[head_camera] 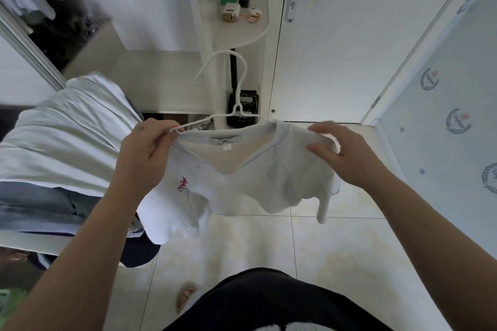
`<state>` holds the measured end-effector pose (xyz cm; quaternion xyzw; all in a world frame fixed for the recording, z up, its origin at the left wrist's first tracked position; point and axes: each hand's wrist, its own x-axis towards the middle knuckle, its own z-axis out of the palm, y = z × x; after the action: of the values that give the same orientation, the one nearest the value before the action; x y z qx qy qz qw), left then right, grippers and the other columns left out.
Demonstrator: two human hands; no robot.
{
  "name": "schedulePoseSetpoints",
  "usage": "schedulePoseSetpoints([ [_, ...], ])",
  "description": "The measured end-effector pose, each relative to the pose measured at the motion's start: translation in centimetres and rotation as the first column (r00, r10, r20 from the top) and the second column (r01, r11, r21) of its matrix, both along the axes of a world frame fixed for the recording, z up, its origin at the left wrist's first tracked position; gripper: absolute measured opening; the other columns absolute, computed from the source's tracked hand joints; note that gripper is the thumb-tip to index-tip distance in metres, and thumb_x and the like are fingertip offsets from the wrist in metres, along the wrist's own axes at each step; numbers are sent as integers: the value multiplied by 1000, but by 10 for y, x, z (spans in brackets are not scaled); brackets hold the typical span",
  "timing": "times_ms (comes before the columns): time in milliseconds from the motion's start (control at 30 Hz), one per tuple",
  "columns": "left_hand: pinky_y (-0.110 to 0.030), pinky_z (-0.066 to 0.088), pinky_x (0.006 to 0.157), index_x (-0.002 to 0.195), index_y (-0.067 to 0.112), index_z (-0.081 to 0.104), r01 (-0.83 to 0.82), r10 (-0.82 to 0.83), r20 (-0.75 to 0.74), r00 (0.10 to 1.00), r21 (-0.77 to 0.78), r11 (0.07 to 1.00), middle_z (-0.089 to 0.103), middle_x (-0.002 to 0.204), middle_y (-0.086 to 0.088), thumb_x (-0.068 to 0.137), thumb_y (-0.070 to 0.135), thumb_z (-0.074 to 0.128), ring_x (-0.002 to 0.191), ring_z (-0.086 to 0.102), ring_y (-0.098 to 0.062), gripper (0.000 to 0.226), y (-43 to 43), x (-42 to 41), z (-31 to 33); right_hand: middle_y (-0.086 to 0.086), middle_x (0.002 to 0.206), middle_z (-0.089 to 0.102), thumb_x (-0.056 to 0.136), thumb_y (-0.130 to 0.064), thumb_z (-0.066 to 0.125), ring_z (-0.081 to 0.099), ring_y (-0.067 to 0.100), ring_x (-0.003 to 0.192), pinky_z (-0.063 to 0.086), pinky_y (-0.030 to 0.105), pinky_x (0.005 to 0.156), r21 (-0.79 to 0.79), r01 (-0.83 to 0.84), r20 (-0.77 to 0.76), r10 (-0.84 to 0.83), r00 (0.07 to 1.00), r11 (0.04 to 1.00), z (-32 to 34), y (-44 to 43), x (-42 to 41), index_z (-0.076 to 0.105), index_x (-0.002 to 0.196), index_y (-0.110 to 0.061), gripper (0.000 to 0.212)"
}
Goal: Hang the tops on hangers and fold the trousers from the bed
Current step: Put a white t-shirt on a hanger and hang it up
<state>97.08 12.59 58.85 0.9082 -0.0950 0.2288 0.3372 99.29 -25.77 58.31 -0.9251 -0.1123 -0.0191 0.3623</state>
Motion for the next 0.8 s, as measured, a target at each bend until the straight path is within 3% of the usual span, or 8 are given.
schedulePoseSetpoints([
  [33,-11,40,86,108,9,72,14,-14,6,1000,3,1000,66,99,2,100,1,57,95,57,-13,19,-2,3,1,-23,95,65,97,-39,59,58,0,92,42,26,79,-48,-37,-13,36,999,998,4,5,3,59,101,-40,5],
  [100,-15,42,88,109,10,73,40,-40,20,999,10,999,68,100,2,100,4,58,96,59,-16,18,-6,8,3,-15,76,60,101,-38,51,54,5,73,38,28,64,-97,-99,13,101,995,990,7,12,9,54,83,-30,20],
  [200,-20,44,92,112,24,74,33,-33,8,999,-43,999,69,101,15,98,20,60,101,60,-15,20,-3,16,4,-14,68,55,100,-40,45,50,8,64,32,20,56,-107,-125,155,141,978,986,12,18,10,43,77,-30,24],
  [267,-21,45,91,114,38,70,-4,-10,-94,995,-145,989,68,104,24,94,32,65,104,61,-7,21,4,22,4,-6,61,52,98,-40,44,51,12,61,33,17,54,-21,-70,261,73,963,997,16,16,11,47,80,-27,22],
  [400,-12,43,80,121,44,58,-95,56,-239,969,-156,983,61,107,37,91,20,72,96,56,3,40,21,27,-8,1,66,53,97,-39,47,49,17,62,34,16,53,110,-8,285,-23,958,994,28,7,21,53,81,-23,23],
  [500,-4,40,69,115,36,63,-190,154,-185,971,-197,962,65,97,29,98,13,59,86,59,2,28,26,34,-9,2,65,50,98,-34,51,44,12,58,32,18,53,140,-30,200,1,980,990,35,1,34,53,77,-23,24],
  [667,1,37,76,114,18,71,-199,190,-66,980,-206,958,66,92,24,104,13,51,87,57,17,23,37,64,18,2,65,49,101,-26,55,43,10,61,32,24,56,137,-85,113,70,991,987,56,-1,66,55,75,-16,27],
  [800,-4,35,70,96,26,62,-131,125,-46,991,-140,981,63,83,17,104,11,46,77,53,2,24,62,107,55,5,64,48,100,-23,56,44,12,61,32,24,55,160,-123,118,104,988,979,82,16,94,57,76,-14,26],
])
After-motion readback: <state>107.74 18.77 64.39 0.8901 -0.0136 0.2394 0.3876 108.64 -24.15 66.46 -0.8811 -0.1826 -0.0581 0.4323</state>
